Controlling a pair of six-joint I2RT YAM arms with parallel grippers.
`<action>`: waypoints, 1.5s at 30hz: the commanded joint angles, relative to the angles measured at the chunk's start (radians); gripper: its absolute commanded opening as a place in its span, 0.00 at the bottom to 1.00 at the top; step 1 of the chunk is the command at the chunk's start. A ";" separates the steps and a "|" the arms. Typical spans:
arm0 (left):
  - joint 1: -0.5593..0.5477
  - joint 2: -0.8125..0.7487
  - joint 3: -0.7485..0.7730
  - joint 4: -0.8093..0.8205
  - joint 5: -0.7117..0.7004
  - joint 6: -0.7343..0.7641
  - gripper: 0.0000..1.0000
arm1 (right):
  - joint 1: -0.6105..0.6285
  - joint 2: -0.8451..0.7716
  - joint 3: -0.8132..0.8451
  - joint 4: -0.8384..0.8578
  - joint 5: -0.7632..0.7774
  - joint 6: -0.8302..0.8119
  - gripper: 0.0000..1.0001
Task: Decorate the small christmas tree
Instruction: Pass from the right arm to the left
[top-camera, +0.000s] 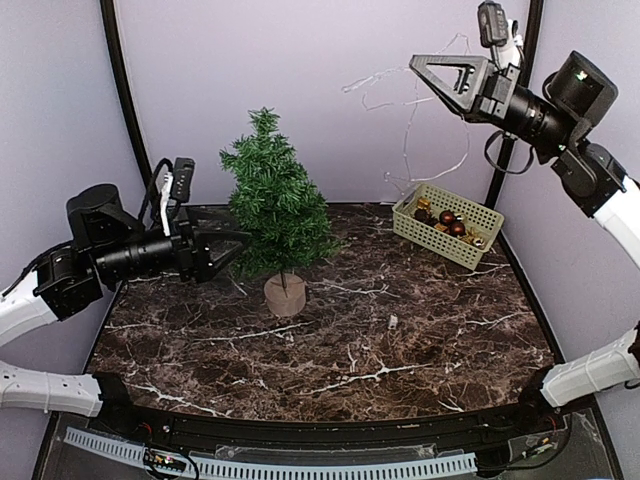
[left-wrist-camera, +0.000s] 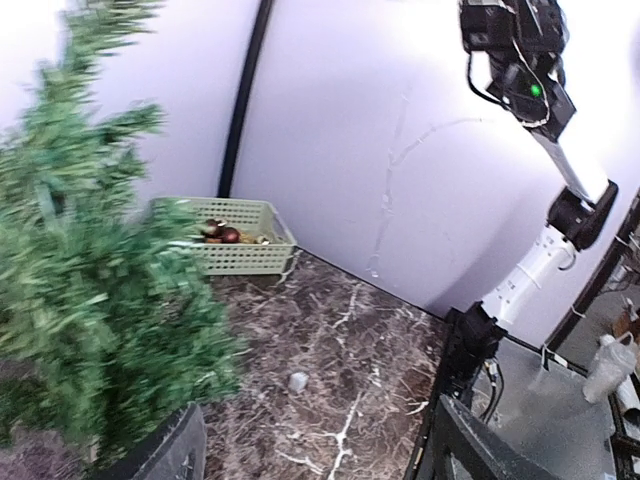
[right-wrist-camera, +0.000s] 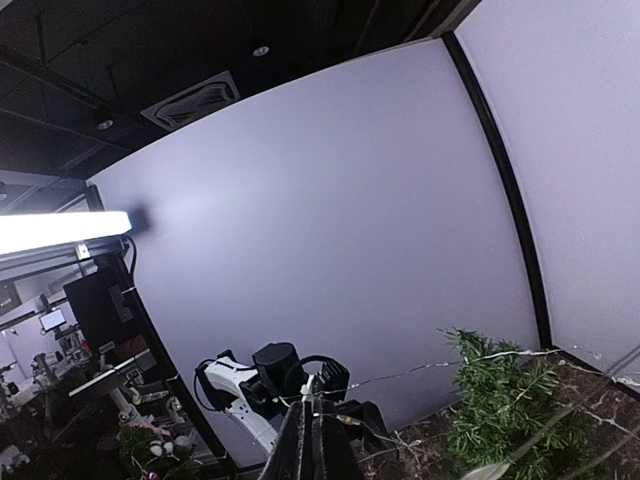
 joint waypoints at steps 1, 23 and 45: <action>-0.151 0.101 0.066 0.131 -0.042 0.093 0.80 | 0.081 0.056 0.113 0.069 0.017 -0.035 0.00; -0.277 0.412 0.047 0.379 -0.147 0.165 0.08 | 0.253 0.203 0.257 0.182 -0.050 0.005 0.00; -0.279 0.326 -0.013 0.334 -0.225 0.112 0.00 | 0.252 0.052 0.119 0.006 0.186 -0.194 0.00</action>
